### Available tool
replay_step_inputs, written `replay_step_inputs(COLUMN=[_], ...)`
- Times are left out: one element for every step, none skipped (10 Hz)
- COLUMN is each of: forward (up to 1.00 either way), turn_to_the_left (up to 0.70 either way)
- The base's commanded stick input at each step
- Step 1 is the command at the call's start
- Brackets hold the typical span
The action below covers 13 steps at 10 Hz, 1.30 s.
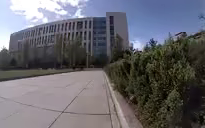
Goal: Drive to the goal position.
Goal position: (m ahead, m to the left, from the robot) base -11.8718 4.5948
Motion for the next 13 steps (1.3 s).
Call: replay_step_inputs(forward=[0.04, 0.05, 0.04, 0.05, 0.04, 0.04, 0.04, 0.05, 0.05, 0.05, 0.04, 0.04, 0.04], turn_to_the_left=[0.0, 0.0, 0.0, 0.0, 0.0, 0.0, 0.0, 0.0, 0.0, 0.0, 0.0, 0.0, 0.0])
